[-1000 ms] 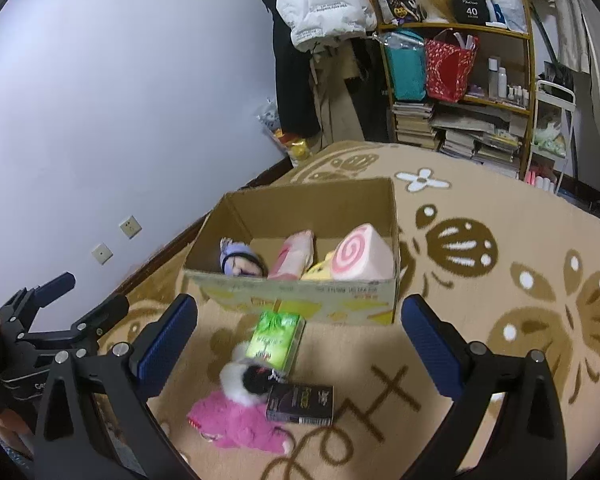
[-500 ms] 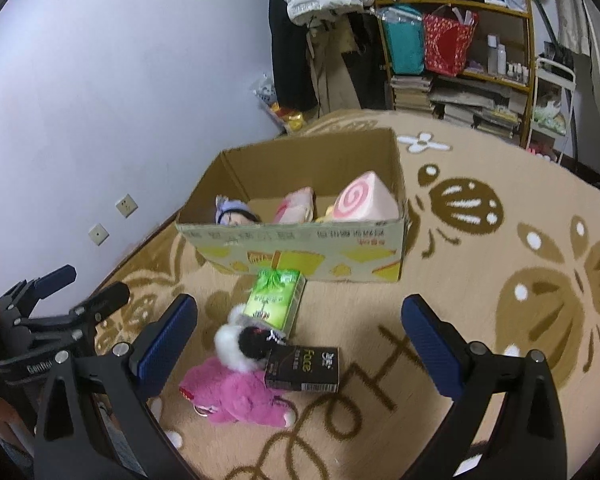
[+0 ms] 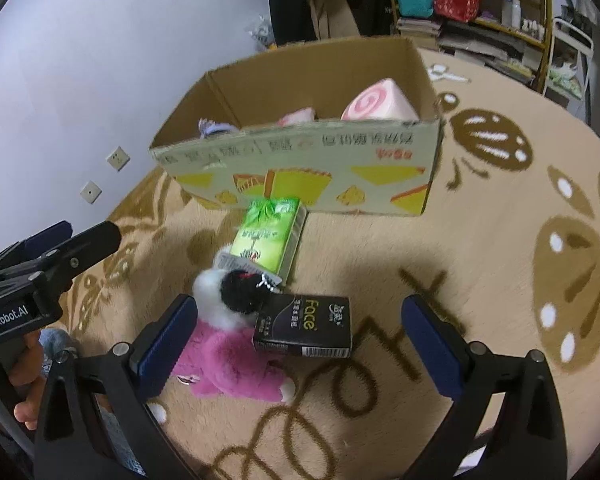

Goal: Organize soft objects
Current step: 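Move both open tools back toward the items on the carpet, then grasp the black Face tissue box with the right tool while the left grasps the white-pompom keychain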

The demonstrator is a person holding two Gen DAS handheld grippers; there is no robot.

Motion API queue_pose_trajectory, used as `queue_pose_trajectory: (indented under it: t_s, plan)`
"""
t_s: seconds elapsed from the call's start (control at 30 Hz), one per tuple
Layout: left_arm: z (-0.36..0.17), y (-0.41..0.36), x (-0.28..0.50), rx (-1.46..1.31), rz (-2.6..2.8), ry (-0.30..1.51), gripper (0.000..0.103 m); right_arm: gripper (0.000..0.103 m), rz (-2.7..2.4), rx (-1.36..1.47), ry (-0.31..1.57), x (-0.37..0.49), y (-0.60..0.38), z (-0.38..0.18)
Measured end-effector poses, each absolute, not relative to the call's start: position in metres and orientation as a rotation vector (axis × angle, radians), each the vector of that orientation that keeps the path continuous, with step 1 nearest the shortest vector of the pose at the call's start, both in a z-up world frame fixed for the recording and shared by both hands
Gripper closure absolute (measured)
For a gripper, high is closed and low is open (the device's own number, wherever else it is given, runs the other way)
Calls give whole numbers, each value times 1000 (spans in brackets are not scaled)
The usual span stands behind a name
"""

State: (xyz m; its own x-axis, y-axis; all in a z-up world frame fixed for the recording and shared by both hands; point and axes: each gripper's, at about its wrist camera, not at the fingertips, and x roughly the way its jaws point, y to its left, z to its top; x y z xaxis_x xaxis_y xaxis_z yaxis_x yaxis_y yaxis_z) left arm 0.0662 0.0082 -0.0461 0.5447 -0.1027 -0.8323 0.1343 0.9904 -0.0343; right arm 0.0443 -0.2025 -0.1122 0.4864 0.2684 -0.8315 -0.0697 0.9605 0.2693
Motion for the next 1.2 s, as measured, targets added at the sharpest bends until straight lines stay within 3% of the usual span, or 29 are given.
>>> queue_pose_trajectory:
  t_s: [1.2]
  plan:
    - [-114, -36, 90, 83, -288, 1235, 0, 0, 180, 185, 1262, 65, -185, -175]
